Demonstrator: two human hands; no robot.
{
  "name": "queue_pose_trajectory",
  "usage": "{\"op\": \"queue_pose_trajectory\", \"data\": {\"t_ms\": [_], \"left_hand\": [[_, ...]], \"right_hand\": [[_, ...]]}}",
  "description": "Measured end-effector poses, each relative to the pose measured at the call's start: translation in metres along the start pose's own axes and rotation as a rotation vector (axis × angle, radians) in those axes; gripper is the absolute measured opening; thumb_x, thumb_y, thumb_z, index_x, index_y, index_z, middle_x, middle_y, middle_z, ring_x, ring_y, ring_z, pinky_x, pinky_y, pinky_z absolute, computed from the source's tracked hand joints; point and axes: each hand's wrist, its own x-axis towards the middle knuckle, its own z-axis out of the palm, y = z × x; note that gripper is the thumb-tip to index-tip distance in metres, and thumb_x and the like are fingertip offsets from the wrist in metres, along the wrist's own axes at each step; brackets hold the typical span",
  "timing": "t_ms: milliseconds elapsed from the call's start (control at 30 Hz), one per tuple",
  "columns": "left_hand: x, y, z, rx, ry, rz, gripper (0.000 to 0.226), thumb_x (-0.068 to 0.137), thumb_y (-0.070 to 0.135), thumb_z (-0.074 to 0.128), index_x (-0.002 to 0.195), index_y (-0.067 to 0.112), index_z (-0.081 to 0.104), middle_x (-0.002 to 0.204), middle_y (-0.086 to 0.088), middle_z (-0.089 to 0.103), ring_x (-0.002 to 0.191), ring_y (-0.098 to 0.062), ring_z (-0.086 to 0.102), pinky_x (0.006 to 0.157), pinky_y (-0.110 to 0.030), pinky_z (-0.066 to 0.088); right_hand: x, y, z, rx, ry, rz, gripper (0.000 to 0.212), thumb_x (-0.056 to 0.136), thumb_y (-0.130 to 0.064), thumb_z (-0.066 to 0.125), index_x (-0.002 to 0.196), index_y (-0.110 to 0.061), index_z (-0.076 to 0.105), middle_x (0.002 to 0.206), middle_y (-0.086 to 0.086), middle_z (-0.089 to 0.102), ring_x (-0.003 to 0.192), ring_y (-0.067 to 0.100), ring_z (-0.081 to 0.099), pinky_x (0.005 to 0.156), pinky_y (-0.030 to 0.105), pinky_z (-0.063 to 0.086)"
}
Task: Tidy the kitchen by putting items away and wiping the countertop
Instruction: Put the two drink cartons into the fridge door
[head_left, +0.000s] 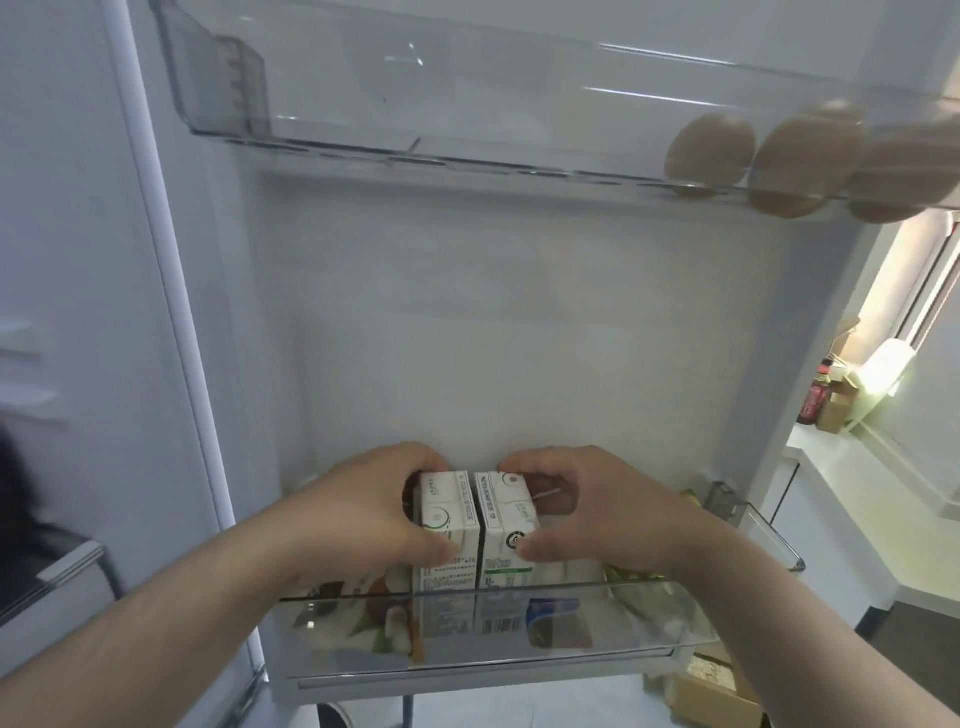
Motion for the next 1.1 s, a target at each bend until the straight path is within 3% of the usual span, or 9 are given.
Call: {"op": "queue_pose_trajectory", "data": {"t_ms": [300,433,567,633,733,800,900,967,1100], "left_hand": [[-0.004,0.001,-0.001,-0.063,-0.026,-0.065,0.064,0.042,0.042,0.082,0.102,0.038,0.059,0.097,0.012,0.073,0.094,-0.009,0.069,0.089,-0.041,0.055],[-0.005,0.004,0.003,0.026,-0.006,-0.06,0.062,0.047,0.045,0.08,0.104,0.042,0.055,0.096,0.018,0.071,0.092,-0.001,0.067,0.087,-0.034,0.056],[-0.008,0.008,0.003,0.065,0.012,-0.052,0.059,0.062,0.034,0.083,0.113,0.038,0.053,0.1,0.018,0.069,0.092,0.002,0.065,0.088,-0.029,0.055],[-0.009,0.01,0.003,0.101,0.013,-0.029,0.069,0.066,0.034,0.082,0.125,0.038,0.047,0.109,0.02,0.064,0.098,0.003,0.062,0.092,-0.025,0.052],[-0.011,0.011,0.0,0.166,0.012,0.005,0.095,0.065,0.047,0.08,0.145,0.04,0.028,0.133,0.023,0.049,0.118,0.005,0.05,0.103,-0.019,0.041],[-0.013,0.01,-0.004,0.16,0.042,0.049,0.1,0.055,0.064,0.072,0.143,0.045,0.028,0.14,0.024,0.043,0.125,0.006,0.045,0.108,-0.022,0.039],[-0.02,0.015,-0.008,0.103,0.119,0.153,0.078,0.047,0.079,0.063,0.12,0.061,0.04,0.137,0.032,0.041,0.126,0.008,0.044,0.108,-0.026,0.041],[-0.026,0.025,-0.005,0.075,0.186,0.227,0.068,0.052,0.079,0.061,0.117,0.067,0.043,0.13,0.04,0.043,0.121,0.013,0.046,0.105,-0.019,0.041],[-0.034,0.049,0.019,0.189,0.339,0.367,0.044,0.067,0.068,0.056,0.111,0.06,0.055,0.129,0.045,0.039,0.117,0.019,0.045,0.093,-0.006,0.037]], "right_hand": [[-0.002,0.004,0.001,-0.008,-0.007,0.027,0.053,0.065,-0.028,0.083,0.115,-0.035,0.066,0.109,-0.008,0.072,0.105,0.009,0.067,0.098,0.043,0.053],[-0.001,0.005,0.0,-0.036,0.01,0.058,0.055,0.07,-0.022,0.086,0.117,-0.038,0.063,0.11,-0.013,0.071,0.104,0.004,0.066,0.099,0.037,0.053],[-0.001,0.006,0.0,-0.082,0.004,0.084,0.083,0.066,-0.032,0.087,0.141,-0.031,0.051,0.116,-0.014,0.067,0.109,0.001,0.062,0.101,0.034,0.051],[-0.002,0.007,-0.001,-0.079,-0.004,0.066,0.086,0.064,-0.037,0.086,0.142,-0.029,0.05,0.118,-0.014,0.066,0.111,0.0,0.061,0.102,0.033,0.051],[-0.005,0.006,-0.008,-0.008,0.047,0.017,0.075,0.061,-0.053,0.078,0.13,-0.039,0.052,0.123,-0.014,0.065,0.114,-0.001,0.06,0.102,0.031,0.05],[-0.011,0.005,-0.016,-0.001,0.081,-0.018,0.06,0.067,-0.056,0.071,0.123,-0.044,0.052,0.125,-0.016,0.063,0.114,-0.003,0.059,0.102,0.027,0.049],[-0.024,0.008,-0.029,-0.005,0.123,-0.059,0.042,0.078,-0.042,0.064,0.12,-0.04,0.058,0.123,-0.02,0.065,0.115,-0.005,0.059,0.1,0.024,0.049],[-0.032,0.015,-0.038,0.008,0.173,-0.092,0.034,0.08,-0.037,0.064,0.114,-0.038,0.064,0.117,-0.021,0.068,0.112,-0.001,0.062,0.096,0.024,0.051],[-0.045,0.029,-0.057,0.068,0.336,-0.16,0.021,0.083,-0.025,0.07,0.103,-0.033,0.071,0.106,-0.017,0.072,0.102,0.003,0.067,0.089,0.023,0.052]]}}
